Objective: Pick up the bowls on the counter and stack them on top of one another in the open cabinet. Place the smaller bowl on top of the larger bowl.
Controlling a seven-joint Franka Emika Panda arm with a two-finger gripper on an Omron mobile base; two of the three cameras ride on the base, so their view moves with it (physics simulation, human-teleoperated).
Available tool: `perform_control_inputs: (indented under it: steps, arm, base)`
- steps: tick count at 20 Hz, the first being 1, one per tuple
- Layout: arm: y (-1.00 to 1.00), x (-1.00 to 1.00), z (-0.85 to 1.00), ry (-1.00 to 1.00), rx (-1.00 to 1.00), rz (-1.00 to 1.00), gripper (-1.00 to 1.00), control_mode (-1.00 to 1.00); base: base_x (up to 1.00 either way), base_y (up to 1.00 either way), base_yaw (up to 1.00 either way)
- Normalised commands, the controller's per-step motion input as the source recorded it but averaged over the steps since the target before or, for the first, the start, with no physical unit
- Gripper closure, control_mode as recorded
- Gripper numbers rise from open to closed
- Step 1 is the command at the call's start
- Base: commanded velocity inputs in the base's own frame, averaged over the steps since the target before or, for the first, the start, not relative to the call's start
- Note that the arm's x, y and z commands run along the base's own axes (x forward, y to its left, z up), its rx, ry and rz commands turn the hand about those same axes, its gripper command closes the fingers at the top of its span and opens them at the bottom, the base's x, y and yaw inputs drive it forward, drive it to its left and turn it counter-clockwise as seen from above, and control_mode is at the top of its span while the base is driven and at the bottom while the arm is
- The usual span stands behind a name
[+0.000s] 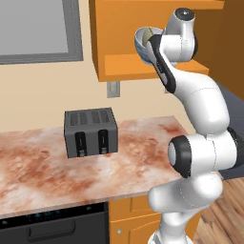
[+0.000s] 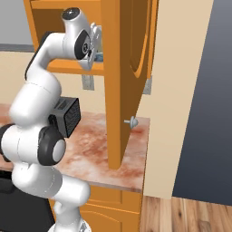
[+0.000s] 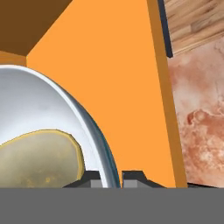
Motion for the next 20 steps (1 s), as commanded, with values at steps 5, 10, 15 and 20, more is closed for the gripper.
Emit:
perform_control_inputs:
  steps: [5,10,15,20]
  arm:
    - [0.01,0.22,0.0,0.1,0.0,0.0,1.0,-1.0]
    - [0.0,0.23,0.0,0.12,0.0,0.0,1.0,-1.0]
    - [0.01,0.22,0.0,0.08,0.0,0.0,-1.0,-1.0]
    - [0.01,0.08,0.0,0.03,0.0,0.0,-1.0,-1.0]
  base:
    - [0.0,0.0,0.0]
    - [0.0,0.0,0.0]
    - [0.0,0.0,0.0]
    - [0.0,0.0,0.0]
